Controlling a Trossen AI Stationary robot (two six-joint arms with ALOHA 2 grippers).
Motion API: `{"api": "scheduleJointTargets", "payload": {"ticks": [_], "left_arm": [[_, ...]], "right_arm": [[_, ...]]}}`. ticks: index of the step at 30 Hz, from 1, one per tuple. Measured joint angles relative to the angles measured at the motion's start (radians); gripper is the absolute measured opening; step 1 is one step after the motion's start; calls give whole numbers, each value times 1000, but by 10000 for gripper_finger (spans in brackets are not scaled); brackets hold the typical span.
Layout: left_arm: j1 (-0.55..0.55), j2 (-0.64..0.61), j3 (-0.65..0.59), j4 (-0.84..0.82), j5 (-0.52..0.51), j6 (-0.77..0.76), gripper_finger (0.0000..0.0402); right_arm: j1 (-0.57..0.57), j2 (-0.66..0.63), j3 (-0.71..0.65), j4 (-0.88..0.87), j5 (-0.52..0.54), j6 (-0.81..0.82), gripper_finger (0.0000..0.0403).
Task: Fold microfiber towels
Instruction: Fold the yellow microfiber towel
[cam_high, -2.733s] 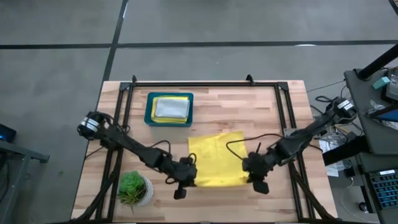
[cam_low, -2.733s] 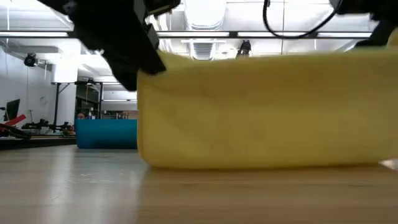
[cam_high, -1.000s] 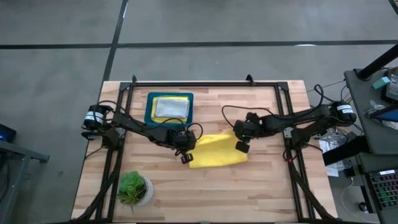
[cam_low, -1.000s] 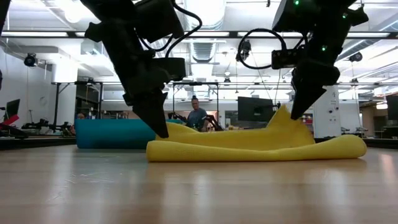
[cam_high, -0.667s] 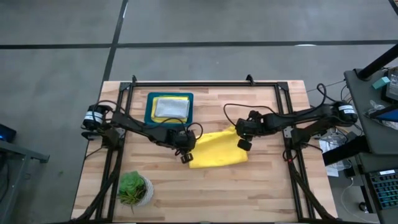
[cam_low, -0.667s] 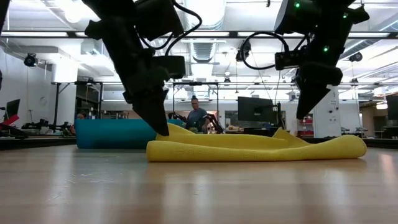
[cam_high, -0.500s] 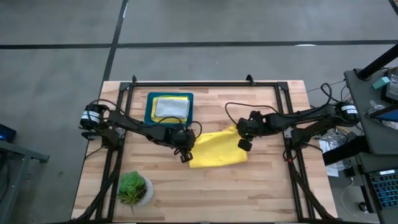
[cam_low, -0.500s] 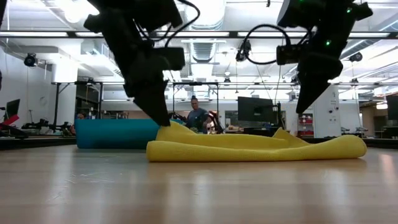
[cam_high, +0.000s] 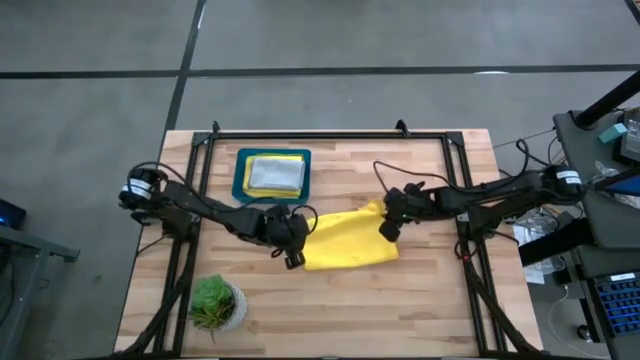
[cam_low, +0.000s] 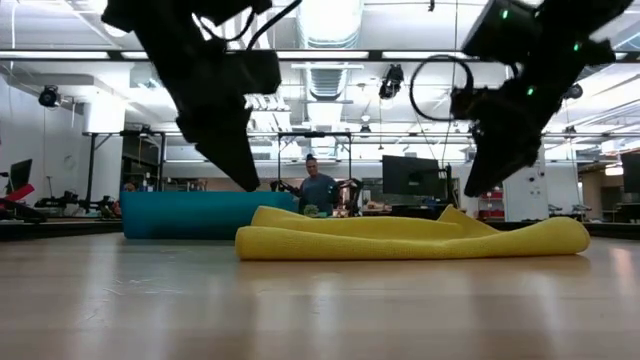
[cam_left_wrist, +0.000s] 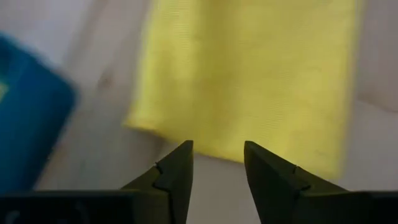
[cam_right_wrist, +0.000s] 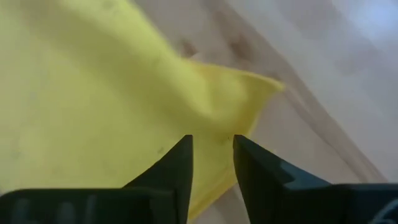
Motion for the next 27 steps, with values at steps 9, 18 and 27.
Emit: {"api": "scheduleJointTargets", "payload": {"ticks": [9,18,27], "left_arm": [[35,-2,-78,90,-110,-282,127],[50,-1,-143,287,-108,-453,127],[56,3,-155,327,-127,-453,127]], "right_arm": [[-139,0,-62,126,-7,83,170],[-186,29,-81,233,-9,52,187],[-185,80,-119,378,-35,51,175]]}}
